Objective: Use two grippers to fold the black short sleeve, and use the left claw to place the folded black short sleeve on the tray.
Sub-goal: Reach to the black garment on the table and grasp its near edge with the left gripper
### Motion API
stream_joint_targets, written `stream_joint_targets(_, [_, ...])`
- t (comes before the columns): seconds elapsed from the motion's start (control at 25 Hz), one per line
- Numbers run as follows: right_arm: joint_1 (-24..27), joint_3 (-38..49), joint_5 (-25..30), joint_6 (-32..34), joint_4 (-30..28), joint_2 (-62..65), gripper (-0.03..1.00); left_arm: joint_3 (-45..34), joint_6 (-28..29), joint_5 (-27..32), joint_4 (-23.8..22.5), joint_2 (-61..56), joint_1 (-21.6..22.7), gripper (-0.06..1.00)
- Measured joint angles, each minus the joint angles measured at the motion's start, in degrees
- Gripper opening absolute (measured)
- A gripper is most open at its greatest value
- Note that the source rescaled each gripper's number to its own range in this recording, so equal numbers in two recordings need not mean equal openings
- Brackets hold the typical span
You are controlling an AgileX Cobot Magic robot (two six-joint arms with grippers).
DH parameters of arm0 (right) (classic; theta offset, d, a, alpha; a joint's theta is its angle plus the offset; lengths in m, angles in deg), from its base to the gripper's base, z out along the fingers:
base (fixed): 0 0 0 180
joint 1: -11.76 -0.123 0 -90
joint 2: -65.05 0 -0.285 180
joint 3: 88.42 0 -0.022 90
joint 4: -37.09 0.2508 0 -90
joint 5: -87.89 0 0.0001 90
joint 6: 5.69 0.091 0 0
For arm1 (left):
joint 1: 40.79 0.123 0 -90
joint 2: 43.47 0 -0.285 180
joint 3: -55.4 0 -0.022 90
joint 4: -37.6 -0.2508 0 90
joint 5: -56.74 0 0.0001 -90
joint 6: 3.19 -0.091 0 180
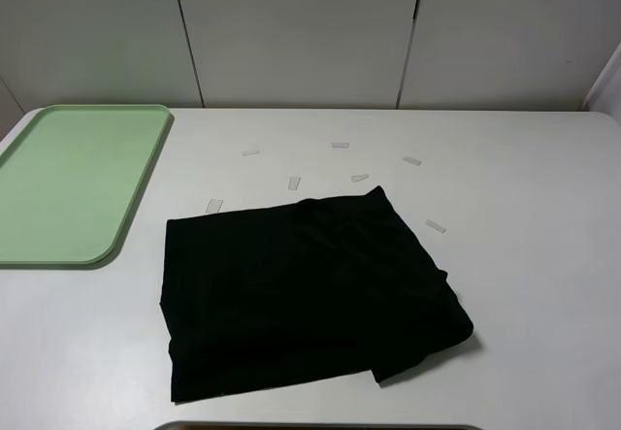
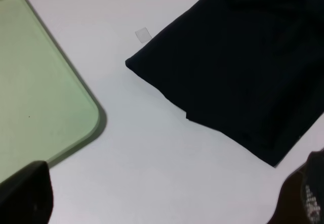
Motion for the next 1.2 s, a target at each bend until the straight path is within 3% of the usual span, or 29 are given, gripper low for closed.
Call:
stream_joint_targets(0.24, [14.52,0.00,0.00,0.00,0.00,0.00,1.00,0.00,0.00,0.00,0.00,0.00,0.00,0.98])
stream_joint_targets(0.4, [19.69,0.00,0.00,0.00,0.00,0.00,1.00,0.00,0.00,0.00,0.00,0.00,0.00,0.98])
stream_joint_targets(1.04, [20.44,0.00,0.00,-0.01,0.00,0.00,1.00,0.00,0.00,0.00,0.37,0.00,0.00,0.98])
stream_joint_targets(1.2, [20.44,0.00,0.00,-0.01,0.00,0.00,1.00,0.00,3.14,0.05,3.97,0.47,0.00,0.97])
